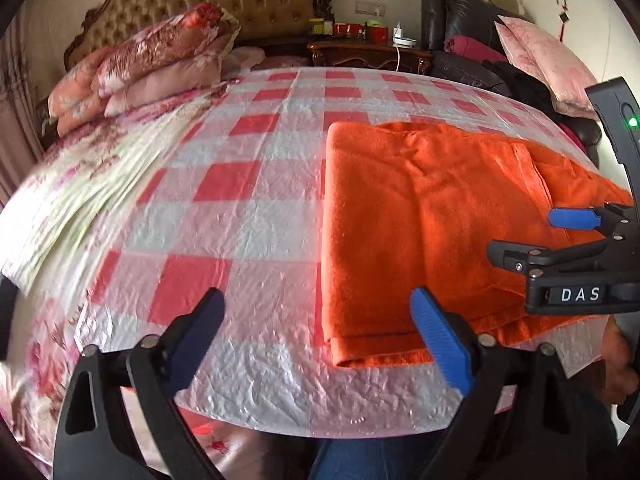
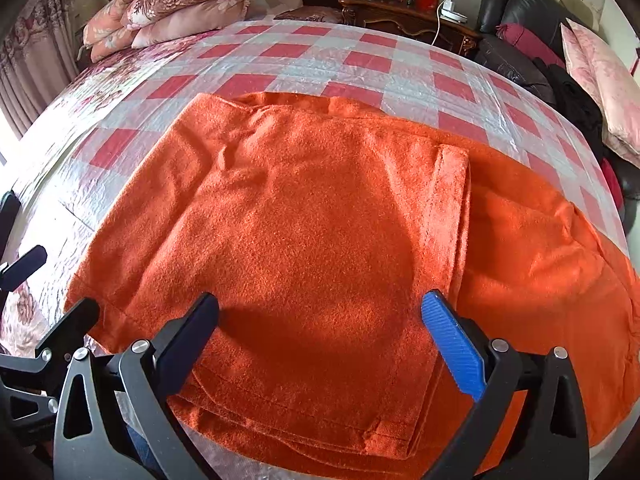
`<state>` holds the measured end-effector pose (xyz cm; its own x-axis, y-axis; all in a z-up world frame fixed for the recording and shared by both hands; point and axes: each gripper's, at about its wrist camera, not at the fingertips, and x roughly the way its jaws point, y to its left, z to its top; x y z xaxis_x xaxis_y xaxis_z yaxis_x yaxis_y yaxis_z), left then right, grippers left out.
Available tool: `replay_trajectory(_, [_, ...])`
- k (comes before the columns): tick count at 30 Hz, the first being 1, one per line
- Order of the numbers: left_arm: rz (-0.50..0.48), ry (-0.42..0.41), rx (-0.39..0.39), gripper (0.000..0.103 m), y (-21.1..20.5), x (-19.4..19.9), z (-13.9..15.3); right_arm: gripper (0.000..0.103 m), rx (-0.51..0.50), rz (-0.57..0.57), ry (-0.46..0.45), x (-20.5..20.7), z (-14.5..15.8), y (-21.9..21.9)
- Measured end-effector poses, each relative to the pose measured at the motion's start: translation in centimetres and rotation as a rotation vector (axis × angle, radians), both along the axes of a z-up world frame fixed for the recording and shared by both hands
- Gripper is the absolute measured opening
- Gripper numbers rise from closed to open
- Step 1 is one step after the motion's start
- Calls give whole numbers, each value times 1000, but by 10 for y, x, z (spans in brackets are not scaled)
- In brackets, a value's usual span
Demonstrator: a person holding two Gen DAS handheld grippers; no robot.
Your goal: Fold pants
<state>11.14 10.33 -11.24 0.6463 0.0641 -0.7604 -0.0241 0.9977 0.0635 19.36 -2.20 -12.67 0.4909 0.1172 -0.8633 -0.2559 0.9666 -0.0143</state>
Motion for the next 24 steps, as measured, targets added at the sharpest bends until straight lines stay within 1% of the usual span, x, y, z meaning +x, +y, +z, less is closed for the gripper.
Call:
replay_trajectory(1, [-2,6,7,86,-1,1,0,98,3,-1,0,-1,1,0])
replay_trajectory(3, [9,36,3,76,1,5,-4,98,6,-5,6,-1,2,-1])
replay_trajectory(5, [-3,57,-66,71,5,5,-6,98,-4,-11,11,-1,2,-2])
replay_trajectory(6, [-7,65,-87,69,6,5,-8,98,-6,-15,11,-2,2,-2])
replay_trajectory(7, [-12,71,-85,69,5,5,-9,98,1,-16,16,-3,3,-3])
replay_trajectory(8, [-15,74,-66,69,3,6,-11,98,4,-15,19,-3,3,-3])
replay_trajectory(11, [-17,66,-48,71,3,4,-12,98,-3,-17,24,-6,4,-4])
replay_trajectory(14, [-27,53,-3,74,0,2,-12,98,-22,-16,30,-7,1,-5])
replay_trajectory(19, [-23,61,-17,75,3,4,-12,98,-34,-13,33,-10,-4,-8])
replay_trajectory(20, [-21,67,-28,73,4,4,-12,98,-34,-12,33,-10,-4,-8])
replay_trajectory(21, [-25,76,-55,63,5,5,-12,98,-34,-11,32,-10,-4,-8])
replay_trajectory(22, [-38,90,-108,56,7,6,-11,98,-33,-10,31,-10,-4,-8])
replay_trajectory(24, [-51,107,-159,41,8,6,-9,98,-31,-10,32,-10,-4,-8])
